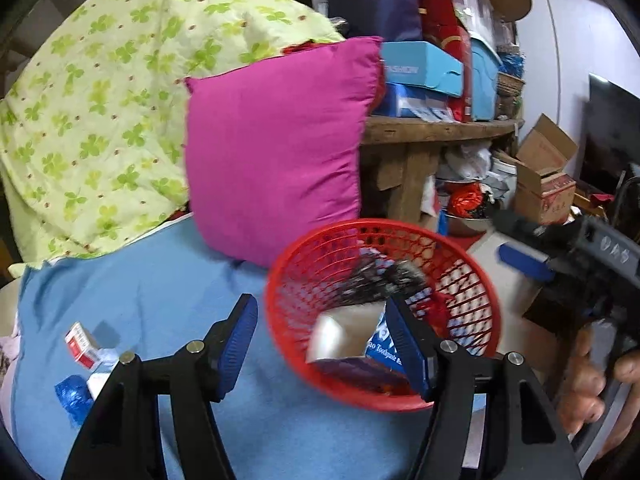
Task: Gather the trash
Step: 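Open both tools over the red basket to drop the box and bag, then move both tools back toward the remaining trash on the blanket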
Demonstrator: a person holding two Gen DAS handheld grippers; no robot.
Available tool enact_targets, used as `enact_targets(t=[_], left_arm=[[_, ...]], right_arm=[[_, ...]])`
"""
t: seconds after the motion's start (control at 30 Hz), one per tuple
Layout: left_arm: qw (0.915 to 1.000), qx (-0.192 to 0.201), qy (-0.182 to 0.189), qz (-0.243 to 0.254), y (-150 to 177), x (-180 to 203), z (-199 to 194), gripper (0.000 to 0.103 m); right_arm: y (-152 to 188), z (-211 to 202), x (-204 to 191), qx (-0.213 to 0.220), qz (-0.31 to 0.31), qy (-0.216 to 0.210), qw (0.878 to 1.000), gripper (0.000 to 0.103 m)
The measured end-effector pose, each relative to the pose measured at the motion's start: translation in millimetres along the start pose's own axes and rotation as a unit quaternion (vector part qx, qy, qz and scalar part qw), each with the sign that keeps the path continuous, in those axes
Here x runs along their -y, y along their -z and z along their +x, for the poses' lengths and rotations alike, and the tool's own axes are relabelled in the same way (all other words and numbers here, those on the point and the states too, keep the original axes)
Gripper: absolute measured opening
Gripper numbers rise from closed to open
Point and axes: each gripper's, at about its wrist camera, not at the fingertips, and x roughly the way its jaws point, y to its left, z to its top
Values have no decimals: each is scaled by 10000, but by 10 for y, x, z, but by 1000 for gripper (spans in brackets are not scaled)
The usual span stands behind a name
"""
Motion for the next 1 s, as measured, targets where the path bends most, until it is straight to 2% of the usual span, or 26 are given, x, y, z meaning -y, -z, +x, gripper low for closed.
enact_targets(t=[0.23,0.43,0.53,0.6,0.77,0.87,1.0], left_arm=[[9973,15,-562,-470,322,-640,-248,67],[9866,-47,-1401,-836,759,-1370,-530,67],[9759,-136,-1863,-1125,1024,-1789,-671,67],[9651,-220,-2206,-1392,1224,-2109,-768,67],[9431,-314,-2720,-1888,1572,-2652,-912,67],[9363,-331,-2815,-2074,1715,-2818,-926,67],[9342,-378,-2791,-2191,1821,-2928,-819,67]], right_arm=[[18,-141,-330,321,-516,-113,9981,61],[185,-57,-877,214,-1117,-366,9928,61],[338,56,-1160,48,-1387,-535,9889,61],[454,165,-1337,-110,-1541,-648,9859,61],[833,502,-1776,-629,-1980,-926,9738,61],[1088,741,-1993,-996,-2226,-1055,9641,61],[1417,1078,-2154,-1445,-2461,-1103,9520,61]])
